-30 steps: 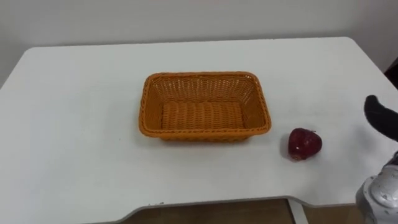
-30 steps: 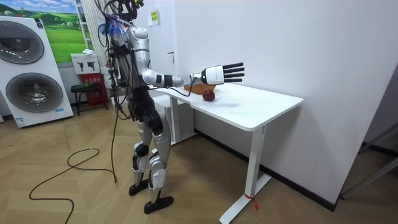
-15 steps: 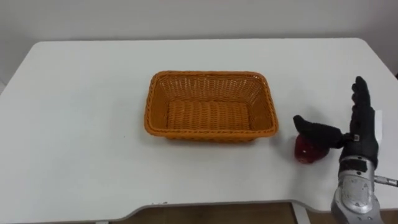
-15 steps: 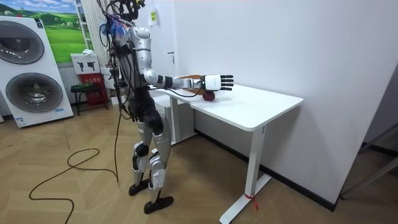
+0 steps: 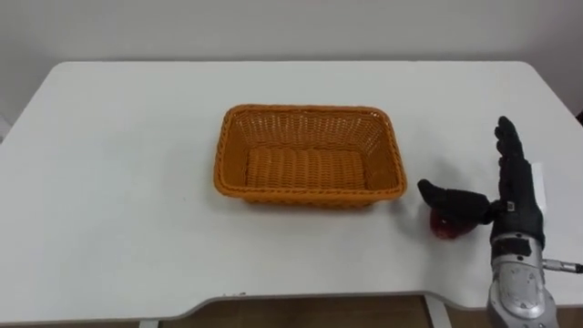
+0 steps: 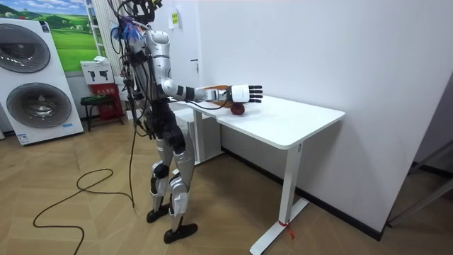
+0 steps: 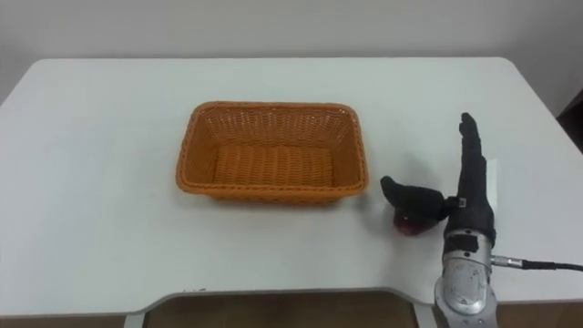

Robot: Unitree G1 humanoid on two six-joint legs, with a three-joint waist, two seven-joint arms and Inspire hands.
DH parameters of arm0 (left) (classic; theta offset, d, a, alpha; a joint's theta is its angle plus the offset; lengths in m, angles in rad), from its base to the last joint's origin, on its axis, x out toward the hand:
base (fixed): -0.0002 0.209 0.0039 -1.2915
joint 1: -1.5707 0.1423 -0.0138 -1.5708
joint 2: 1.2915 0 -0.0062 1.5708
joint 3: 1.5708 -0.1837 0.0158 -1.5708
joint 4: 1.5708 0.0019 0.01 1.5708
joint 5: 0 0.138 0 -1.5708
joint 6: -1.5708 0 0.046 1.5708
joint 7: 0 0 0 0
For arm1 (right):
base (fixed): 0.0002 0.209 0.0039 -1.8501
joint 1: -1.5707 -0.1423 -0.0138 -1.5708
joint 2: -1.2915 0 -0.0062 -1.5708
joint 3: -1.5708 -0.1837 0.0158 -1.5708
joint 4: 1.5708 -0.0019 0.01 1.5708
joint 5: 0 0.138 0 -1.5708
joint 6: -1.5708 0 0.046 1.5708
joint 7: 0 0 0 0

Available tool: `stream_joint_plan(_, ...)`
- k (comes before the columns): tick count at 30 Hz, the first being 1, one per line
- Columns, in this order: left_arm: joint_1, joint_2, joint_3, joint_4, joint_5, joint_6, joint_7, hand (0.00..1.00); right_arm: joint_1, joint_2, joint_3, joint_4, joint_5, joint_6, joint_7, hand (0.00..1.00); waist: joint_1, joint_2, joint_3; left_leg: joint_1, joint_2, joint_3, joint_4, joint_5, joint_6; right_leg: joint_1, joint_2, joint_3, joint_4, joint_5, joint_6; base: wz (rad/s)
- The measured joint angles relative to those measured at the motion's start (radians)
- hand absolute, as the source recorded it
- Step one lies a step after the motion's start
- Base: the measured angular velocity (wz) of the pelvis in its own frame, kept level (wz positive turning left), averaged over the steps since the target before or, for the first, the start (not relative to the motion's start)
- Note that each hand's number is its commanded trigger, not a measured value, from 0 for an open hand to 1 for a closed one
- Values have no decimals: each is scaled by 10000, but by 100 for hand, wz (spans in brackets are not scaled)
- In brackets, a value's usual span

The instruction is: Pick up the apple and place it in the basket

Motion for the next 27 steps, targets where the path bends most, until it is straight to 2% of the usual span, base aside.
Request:
stream_joint_plan(9,65,-2,0,110,-1,46,20,0,554,96,282,108,-23,1,288,0,-10,-5,-20,-1,0,-15,17,0,0,39,-13,-44,-63,13,1,0)
stream_joint_plan(13,-33,-3,3,106,-19,46,45,0,835,157,282,807,-455,-4,435,0,-21,-16,-32,-13,4,-11,27,0,0,44,-17,-60,-74,32,0,0)
stream_joint_plan(15,-70,1,4,106,-19,46,77,0,828,158,281,797,-565,-18,497,0,-41,-16,-54,-12,4,-12,27,0,0,47,-18,-64,-73,36,1,0)
stream_joint_plan(23,-331,1,3,68,-34,11,245,0,815,179,224,1175,-719,-108,689,0,-73,-97,-37,100,6,-115,6,0,0,323,1,-195,-325,121,13,4)
stream_joint_plan(24,-343,1,6,68,-33,8,268,0,814,177,213,1188,-719,-124,707,55,-73,-95,-36,100,7,-133,1,0,1,335,4,-207,-343,136,13,4)
stream_joint_plan(25,-345,1,5,67,-33,7,293,0,812,177,210,1211,-718,-138,712,80,-73,-96,-36,102,7,-140,1,0,1,339,5,-212,-342,136,13,0)
stream_joint_plan(26,-346,1,7,58,-27,2,307,0,787,177,211,1379,-739,-237,720,100,-72,-98,-35,115,6,-171,-3,-1,1,351,5,-217,-340,136,13,0)
stream_joint_plan(27,-338,1,7,47,-14,0,307,0,770,176,208,1511,-759,-311,720,100,-76,-102,-35,129,6,-179,-5,-1,1,361,5,-219,-338,136,13,0)
